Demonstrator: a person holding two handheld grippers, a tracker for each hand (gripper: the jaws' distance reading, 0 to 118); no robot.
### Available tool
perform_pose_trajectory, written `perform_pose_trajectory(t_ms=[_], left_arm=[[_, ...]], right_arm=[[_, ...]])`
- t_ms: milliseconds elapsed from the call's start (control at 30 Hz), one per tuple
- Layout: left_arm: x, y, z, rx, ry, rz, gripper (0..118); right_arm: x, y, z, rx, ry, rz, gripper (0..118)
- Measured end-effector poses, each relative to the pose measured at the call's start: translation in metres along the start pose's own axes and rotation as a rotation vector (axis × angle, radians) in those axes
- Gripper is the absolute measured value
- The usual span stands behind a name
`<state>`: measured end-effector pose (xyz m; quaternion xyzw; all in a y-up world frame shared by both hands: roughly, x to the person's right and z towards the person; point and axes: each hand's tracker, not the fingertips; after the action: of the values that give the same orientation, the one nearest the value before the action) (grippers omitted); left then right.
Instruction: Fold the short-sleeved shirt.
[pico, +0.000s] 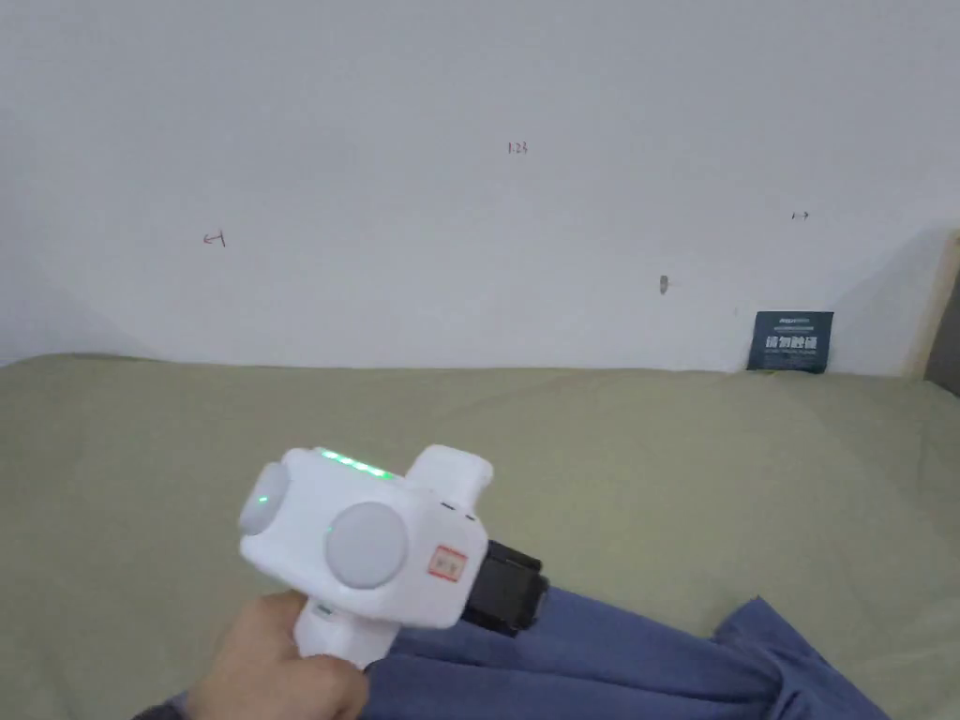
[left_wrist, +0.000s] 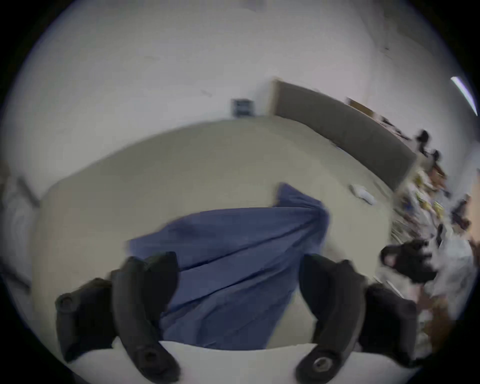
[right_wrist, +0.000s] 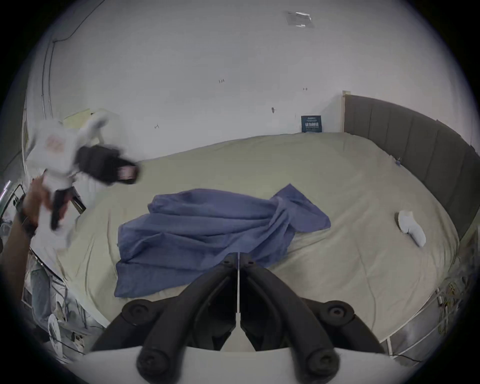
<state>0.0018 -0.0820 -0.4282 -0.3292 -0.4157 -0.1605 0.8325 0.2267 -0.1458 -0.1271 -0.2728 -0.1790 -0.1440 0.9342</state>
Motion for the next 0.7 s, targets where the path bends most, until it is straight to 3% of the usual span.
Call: perform_pose_trajectory(t_ms=[33, 67, 100, 167, 300, 400, 533, 700], left_arm=[[-0.014, -0.016, 0.022, 0.047, 0.08, 0.041, 56], [-0.029, -0.034, 0.046, 0.075, 0.165, 0.089, 20], [-0.038, -0.057, 0.067, 0.119, 0.246, 0.136, 5], [-0.049, -0.099, 0.104, 0.195, 0.385, 0.242, 1], [-0.049, -0.188, 0.16, 0.31, 0.477, 0.475, 0], [-0.043, -0.243, 0.172, 0.265, 0.482, 0.609, 0], [-0.043, -0.262, 0.156, 0.151, 0.481, 0.581, 0], [-0.058, -0.233, 0.117, 0.147, 0.419, 0.557, 0]], right_arm=[[-0.001, 0.003, 0.001, 0.015, -0.011, 0.015, 4], [-0.002, 0.007, 0.001, 0.031, -0.021, 0.027, 4], [-0.004, 0.01, 0.001, 0.043, -0.025, 0.034, 4], [-0.008, 0.014, 0.001, 0.059, -0.027, 0.036, 4], [-0.019, 0.007, 0.004, 0.101, -0.05, 0.062, 4], [-0.024, -0.008, 0.006, 0.063, -0.021, 0.062, 4], [-0.029, -0.016, 0.008, 0.038, -0.003, 0.084, 4], [-0.029, -0.007, 0.006, 0.048, 0.004, 0.074, 4]])
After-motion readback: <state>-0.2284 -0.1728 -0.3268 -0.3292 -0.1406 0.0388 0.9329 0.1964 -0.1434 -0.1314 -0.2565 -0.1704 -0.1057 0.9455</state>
